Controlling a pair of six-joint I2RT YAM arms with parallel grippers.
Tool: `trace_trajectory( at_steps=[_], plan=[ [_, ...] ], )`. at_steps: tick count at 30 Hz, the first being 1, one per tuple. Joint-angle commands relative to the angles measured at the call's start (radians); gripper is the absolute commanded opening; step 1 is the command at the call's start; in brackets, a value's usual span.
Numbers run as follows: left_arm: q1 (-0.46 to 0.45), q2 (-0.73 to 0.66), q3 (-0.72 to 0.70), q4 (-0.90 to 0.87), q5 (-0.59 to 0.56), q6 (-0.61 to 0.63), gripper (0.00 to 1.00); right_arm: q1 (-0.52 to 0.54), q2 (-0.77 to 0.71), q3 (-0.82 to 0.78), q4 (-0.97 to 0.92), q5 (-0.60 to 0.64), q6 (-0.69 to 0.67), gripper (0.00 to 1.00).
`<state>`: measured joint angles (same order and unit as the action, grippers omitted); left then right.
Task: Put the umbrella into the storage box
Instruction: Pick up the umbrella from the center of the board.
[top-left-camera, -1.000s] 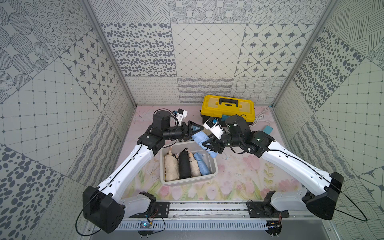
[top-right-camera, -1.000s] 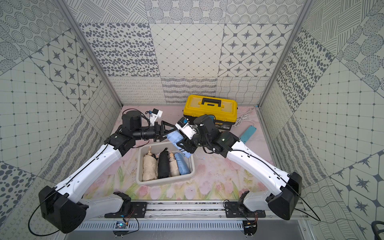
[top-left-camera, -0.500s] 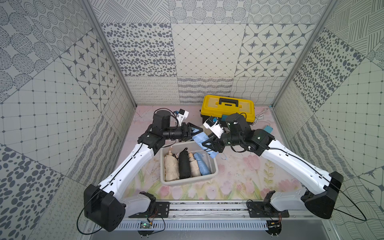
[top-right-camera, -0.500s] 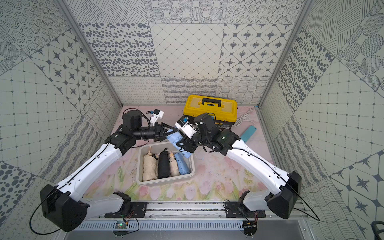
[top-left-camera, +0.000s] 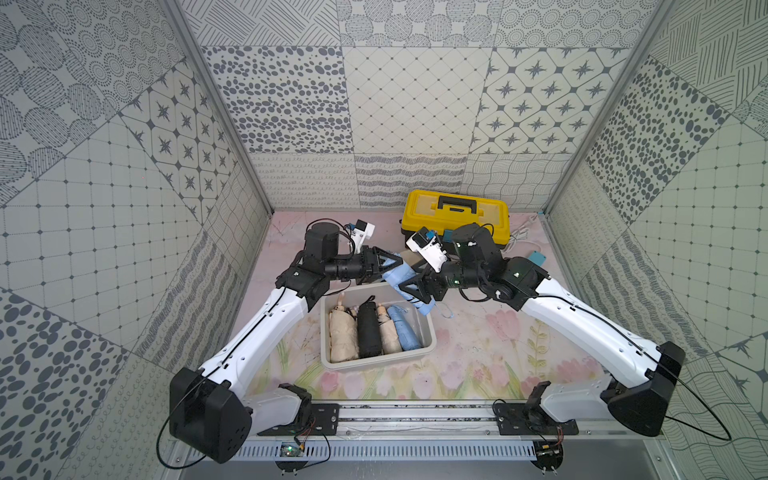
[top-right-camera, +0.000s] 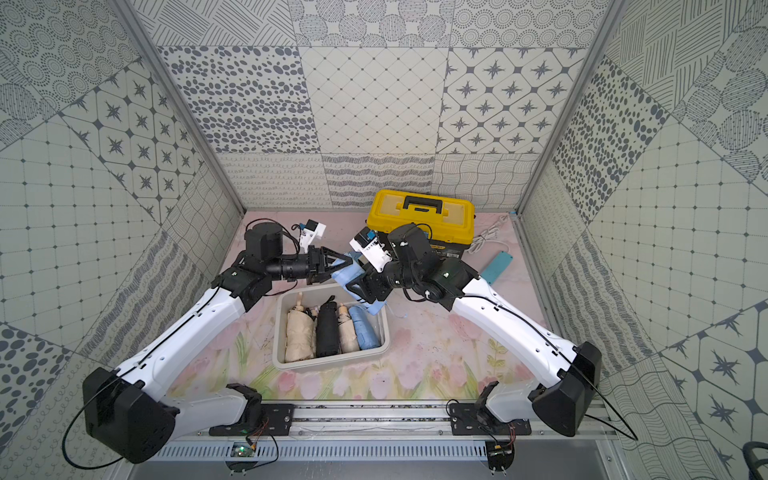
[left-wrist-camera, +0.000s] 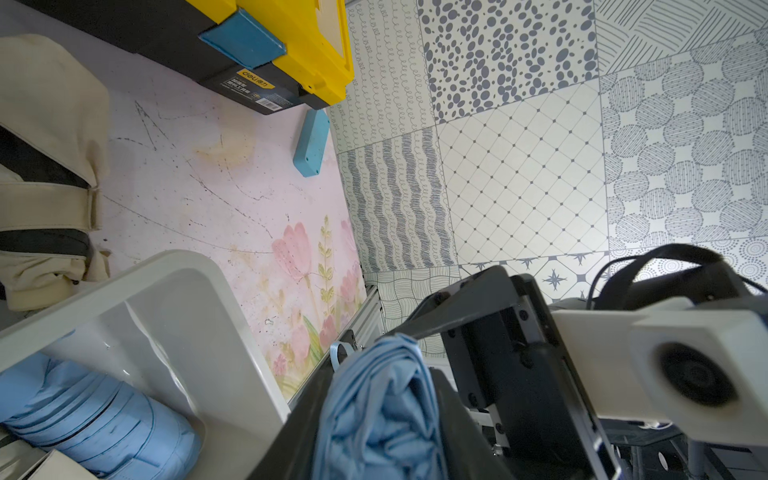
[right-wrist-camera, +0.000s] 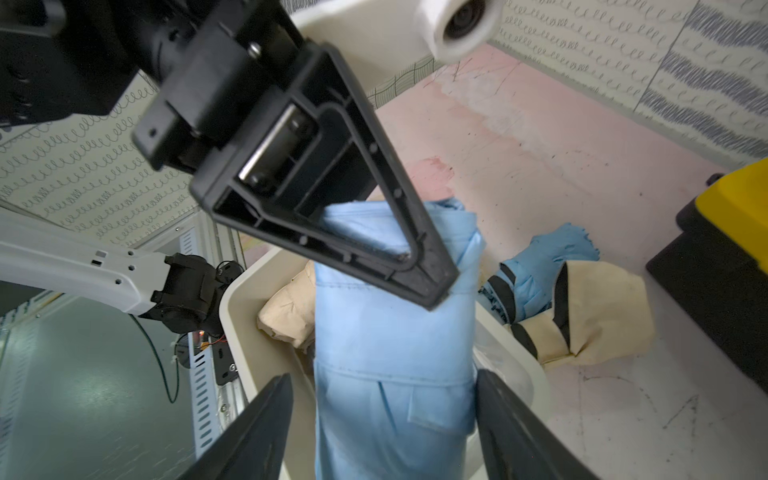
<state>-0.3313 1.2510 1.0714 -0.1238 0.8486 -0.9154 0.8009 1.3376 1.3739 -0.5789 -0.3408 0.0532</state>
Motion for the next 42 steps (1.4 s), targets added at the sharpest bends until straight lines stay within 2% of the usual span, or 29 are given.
trace_trajectory(
  at_steps=[1, 4, 11, 13, 19, 24, 28, 32, 37, 42],
  plan=[
    [0.006, -0.006, -0.038, 0.274, -0.008, -0.135, 0.20, -0.002, -0.080, -0.030, 0.128, 0.072, 0.114, 0.78],
    [0.005, -0.015, -0.058, 0.333, -0.110, -0.155, 0.16, -0.003, -0.138, -0.079, 0.202, 0.147, 0.285, 0.78],
    [-0.004, -0.018, -0.140, 0.557, -0.411, -0.242, 0.07, 0.010, -0.242, -0.316, 0.572, 0.313, 0.868, 0.76],
    [-0.015, -0.014, -0.146, 0.591, -0.481, -0.239, 0.06, 0.038, -0.241, -0.363, 0.630, 0.393, 0.970, 0.76],
    [-0.061, 0.007, -0.137, 0.698, -0.636, -0.191, 0.01, 0.141, -0.152, -0.477, 0.893, 0.605, 1.176, 0.77],
    [-0.113, -0.033, -0.195, 0.810, -0.813, -0.147, 0.01, 0.183, -0.035, -0.465, 1.126, 0.678, 1.202, 0.81],
    [-0.134, -0.039, -0.228, 0.903, -0.870, -0.141, 0.00, 0.185, 0.066, -0.432, 1.281, 0.707, 1.259, 0.82],
    [-0.154, -0.048, -0.259, 0.977, -0.918, -0.137, 0.00, 0.185, 0.133, -0.394, 1.324, 0.750, 1.356, 0.82],
    [-0.171, -0.064, -0.275, 1.020, -0.965, -0.106, 0.01, 0.195, 0.191, -0.383, 1.317, 0.798, 1.547, 0.81],
    [-0.172, -0.083, -0.279, 1.013, -1.002, -0.062, 0.00, 0.205, 0.170, -0.397, 1.205, 0.817, 1.599, 0.80]
  ],
)
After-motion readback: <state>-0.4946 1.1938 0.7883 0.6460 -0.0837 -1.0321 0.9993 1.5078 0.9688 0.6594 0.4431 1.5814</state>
